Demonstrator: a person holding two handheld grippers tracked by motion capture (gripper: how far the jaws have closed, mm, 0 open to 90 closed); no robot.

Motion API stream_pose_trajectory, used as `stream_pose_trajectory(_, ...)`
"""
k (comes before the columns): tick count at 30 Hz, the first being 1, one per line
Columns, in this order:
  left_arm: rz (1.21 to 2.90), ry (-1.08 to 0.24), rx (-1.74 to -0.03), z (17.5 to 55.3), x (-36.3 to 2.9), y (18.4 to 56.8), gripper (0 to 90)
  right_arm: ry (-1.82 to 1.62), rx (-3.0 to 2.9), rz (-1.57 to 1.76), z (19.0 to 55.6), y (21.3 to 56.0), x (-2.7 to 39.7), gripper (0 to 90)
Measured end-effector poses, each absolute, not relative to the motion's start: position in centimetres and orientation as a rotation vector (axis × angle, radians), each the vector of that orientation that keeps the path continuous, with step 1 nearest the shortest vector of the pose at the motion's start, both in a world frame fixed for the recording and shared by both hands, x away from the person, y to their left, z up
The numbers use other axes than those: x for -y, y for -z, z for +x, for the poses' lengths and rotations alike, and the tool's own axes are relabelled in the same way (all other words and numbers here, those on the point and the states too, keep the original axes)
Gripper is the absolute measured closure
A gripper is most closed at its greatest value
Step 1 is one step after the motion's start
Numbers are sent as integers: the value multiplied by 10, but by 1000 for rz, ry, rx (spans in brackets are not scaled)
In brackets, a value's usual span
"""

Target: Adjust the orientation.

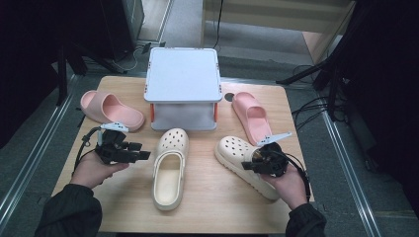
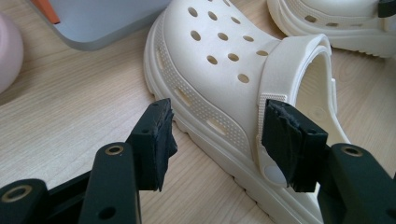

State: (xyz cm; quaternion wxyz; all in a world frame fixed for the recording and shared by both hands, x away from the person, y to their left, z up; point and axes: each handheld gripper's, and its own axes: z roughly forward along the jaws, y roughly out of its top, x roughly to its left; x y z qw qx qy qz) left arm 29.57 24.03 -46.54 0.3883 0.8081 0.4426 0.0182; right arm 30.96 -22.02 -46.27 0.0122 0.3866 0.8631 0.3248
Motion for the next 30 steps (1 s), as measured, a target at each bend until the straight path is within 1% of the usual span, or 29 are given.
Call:
stream_pose_trajectory(6, 2033, -39, -1125, 292, -243, 463, 471, -1022, -2714, 1159, 312, 458, 195, 777)
stream_pose_trajectory(14, 2031, -47, -1132, 289, -244, 463, 470, -1012, -2691, 1139, 320, 455, 167, 776)
stream_pose_trajectory(18, 2026, -49, -1128, 287, -245, 463, 476, -1021, -2671, 1146, 325, 456, 158, 774)
stream_pose_trajectory(21, 2019, -49, -1103, 285, -244, 462, 510, -1008, -2647, 1160, 328, 458, 154, 770)
stream_pose_trajectory(24, 2019, -54, -1092, 284, -244, 461, 524, -987, -2641, 1180, 331, 461, 150, 771)
stream_pose_trajectory(30, 2026, -54, -1102, 282, -243, 463, 521, -1007, -2626, 1186, 334, 464, 141, 772)
